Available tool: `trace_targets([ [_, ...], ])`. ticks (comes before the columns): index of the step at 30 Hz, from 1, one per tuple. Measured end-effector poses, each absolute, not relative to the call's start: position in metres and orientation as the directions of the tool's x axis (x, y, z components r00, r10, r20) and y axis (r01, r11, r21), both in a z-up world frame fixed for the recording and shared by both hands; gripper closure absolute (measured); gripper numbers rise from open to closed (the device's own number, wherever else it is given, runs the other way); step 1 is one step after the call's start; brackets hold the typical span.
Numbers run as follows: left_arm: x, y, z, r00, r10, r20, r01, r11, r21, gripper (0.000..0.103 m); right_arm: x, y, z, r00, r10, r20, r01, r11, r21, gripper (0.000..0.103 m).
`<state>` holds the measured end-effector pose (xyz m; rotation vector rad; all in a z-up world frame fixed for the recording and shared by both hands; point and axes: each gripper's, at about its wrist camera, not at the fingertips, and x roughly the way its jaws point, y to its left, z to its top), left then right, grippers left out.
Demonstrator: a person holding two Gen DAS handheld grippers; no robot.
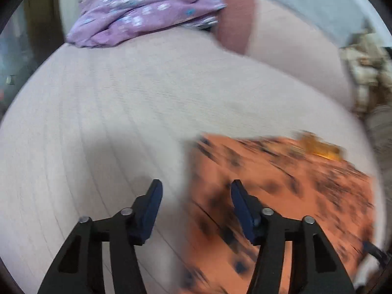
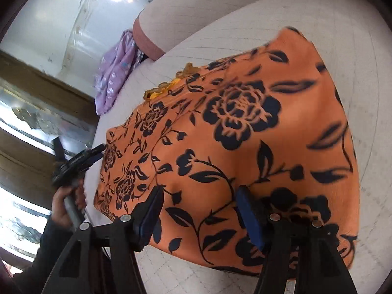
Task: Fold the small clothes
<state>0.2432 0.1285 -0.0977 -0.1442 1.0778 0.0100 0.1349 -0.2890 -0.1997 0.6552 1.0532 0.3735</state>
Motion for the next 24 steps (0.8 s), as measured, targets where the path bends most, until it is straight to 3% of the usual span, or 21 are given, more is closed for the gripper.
trace_targets([
  [6,0.269,0.141,-0.093,0.515,0.013,-0.857,-0.137,0.988,-0.068,0.047,0.124,-0.298,-0.204,0.466,0.602,-0.648,0.017,0.727,0.687,0.038],
  [11,0.227,0.137,-0.052,0.607,-0.059,-0.792,-0.086,0.987,-0.139,0.046,0.128,-0.305,-0.189,0.459,0.600,-0.655,0.025,0.728,0.685,0.038],
  [17,0.146,0.106,-0.028,0.655,-0.171,-0.736,0.047,0.981,-0.186,0.036,0.163,-0.329,-0.167,0.517,0.618,-0.592,0.006,0.689,0.725,0.037],
  [22,0.100,0.083,-0.047,0.600,-0.222,-0.769,0.097,0.974,-0.206,0.035,0.224,-0.397,-0.200,0.564,0.513,-0.647,0.224,0.660,0.718,0.038],
  [24,0.086,0.080,-0.057,0.575,-0.212,-0.790,0.088,0.976,-0.198,0.035,0.219,-0.433,-0.208,0.653,0.484,-0.582,0.313,0.527,0.790,0.037],
])
